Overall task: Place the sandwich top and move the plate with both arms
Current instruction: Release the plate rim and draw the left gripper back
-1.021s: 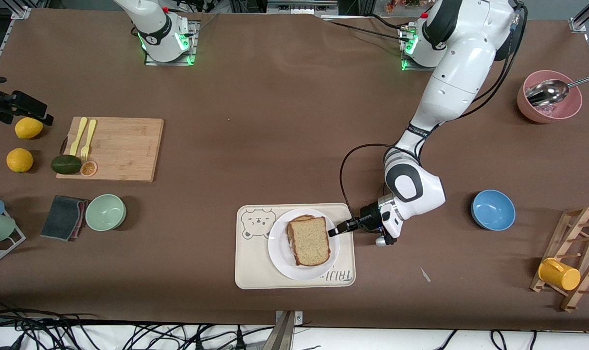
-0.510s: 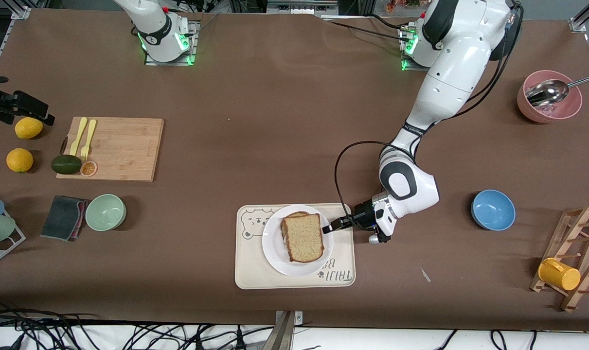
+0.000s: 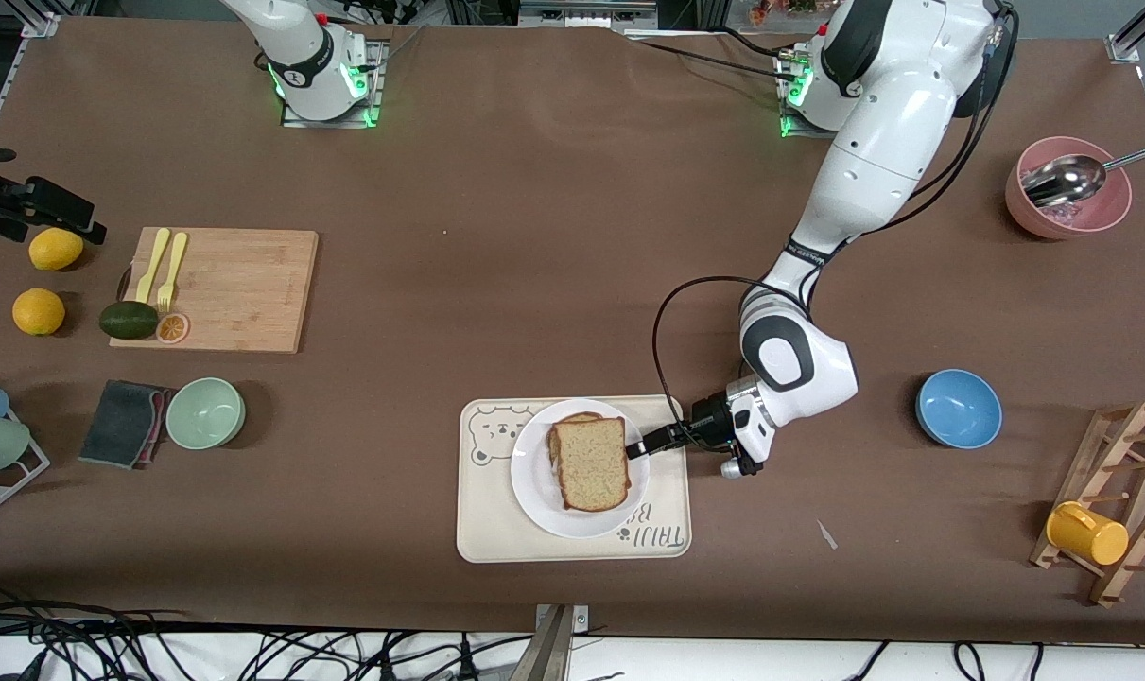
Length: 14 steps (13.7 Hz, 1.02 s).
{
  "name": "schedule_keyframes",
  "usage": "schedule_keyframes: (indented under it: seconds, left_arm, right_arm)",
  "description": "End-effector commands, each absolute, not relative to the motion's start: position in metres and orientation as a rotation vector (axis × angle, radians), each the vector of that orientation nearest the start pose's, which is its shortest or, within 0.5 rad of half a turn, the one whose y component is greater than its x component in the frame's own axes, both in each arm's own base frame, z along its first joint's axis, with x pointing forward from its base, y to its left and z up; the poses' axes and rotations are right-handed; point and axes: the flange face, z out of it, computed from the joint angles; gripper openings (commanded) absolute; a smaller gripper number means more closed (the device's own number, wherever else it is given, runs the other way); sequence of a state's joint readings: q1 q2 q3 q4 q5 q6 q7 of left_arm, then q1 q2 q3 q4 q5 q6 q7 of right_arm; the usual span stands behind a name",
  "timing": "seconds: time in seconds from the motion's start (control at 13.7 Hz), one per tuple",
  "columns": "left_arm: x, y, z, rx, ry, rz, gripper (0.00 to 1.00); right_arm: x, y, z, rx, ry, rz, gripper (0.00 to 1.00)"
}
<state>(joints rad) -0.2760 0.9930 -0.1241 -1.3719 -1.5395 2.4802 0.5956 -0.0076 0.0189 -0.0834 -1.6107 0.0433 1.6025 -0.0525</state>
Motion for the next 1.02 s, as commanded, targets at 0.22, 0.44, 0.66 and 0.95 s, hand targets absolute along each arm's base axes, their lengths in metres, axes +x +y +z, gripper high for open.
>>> schedule_keyframes:
  seconds: [0.22, 0.44, 0.66, 0.95]
  left_arm:
    - [0.697, -0.253, 0.142, 2.078, 0.387, 0.208, 0.52]
    - [0.7, -0.243, 0.147, 2.1, 0.364, 0.212, 0.54]
    - [0.696, -0.238, 0.158, 2.115, 0.359, 0.208, 0.6]
    - [0.7, -0.234, 0.188, 2.172, 0.36, 0.179, 1.0]
  right_arm:
    - [0.559, -0.044, 0.601, -3.077, 0.053, 0.038, 1.0]
    - [0.559, -0.044, 0.601, -3.077, 0.053, 0.038, 1.0]
    - [0.559, -0.044, 0.601, -3.077, 0.053, 0.038, 1.0]
    - [0.559, -0.044, 0.601, -3.078, 0.053, 0.035, 1.0]
